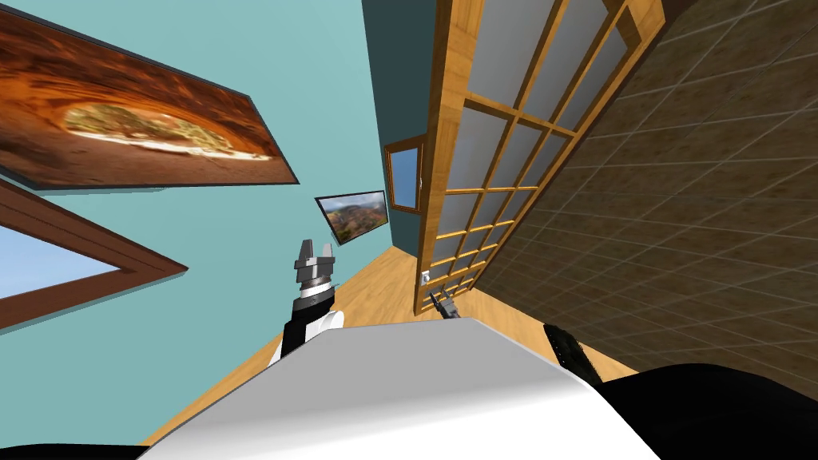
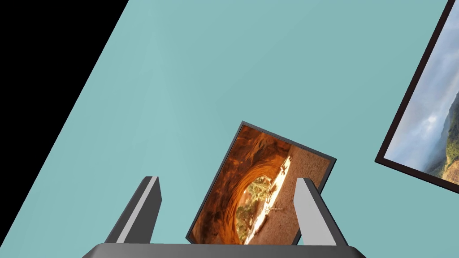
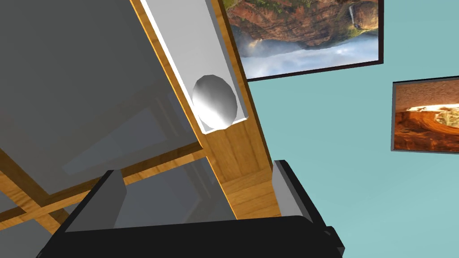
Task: Push the door open
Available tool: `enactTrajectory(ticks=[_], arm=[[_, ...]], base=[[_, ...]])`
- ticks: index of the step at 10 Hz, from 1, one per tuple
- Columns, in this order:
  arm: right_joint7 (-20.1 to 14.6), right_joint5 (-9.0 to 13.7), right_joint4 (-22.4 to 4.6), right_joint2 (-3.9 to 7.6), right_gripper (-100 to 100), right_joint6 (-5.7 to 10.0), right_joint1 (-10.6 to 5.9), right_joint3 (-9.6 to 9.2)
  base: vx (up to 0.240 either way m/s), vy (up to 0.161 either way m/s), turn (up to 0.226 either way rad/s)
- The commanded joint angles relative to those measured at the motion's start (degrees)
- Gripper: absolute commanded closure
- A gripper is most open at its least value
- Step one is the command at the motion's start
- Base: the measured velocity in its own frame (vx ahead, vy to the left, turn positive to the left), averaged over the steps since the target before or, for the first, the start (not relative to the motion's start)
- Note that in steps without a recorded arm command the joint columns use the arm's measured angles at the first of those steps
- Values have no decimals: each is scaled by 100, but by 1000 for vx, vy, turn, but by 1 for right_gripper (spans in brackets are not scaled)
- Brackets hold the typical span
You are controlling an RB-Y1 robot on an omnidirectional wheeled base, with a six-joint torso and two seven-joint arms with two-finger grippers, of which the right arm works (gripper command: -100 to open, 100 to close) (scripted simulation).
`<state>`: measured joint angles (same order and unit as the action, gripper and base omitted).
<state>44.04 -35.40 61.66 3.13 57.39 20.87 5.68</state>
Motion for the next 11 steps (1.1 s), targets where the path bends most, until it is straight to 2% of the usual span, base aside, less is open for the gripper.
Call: enactTrajectory(ticks=[1, 8, 10, 11], arm=[[174, -55, 26, -9, -100, 35, 36, 31], [1230, -476, 101, -105, -100, 334, 290, 319], [1424, -553, 115, -132, -100, 389, 337, 372], [1360, -530, 101, -127, -100, 367, 314, 355]], base=[[-22, 20, -37], [-21, 25, -70], [-21, 18, -55], [-8, 7, -8]])
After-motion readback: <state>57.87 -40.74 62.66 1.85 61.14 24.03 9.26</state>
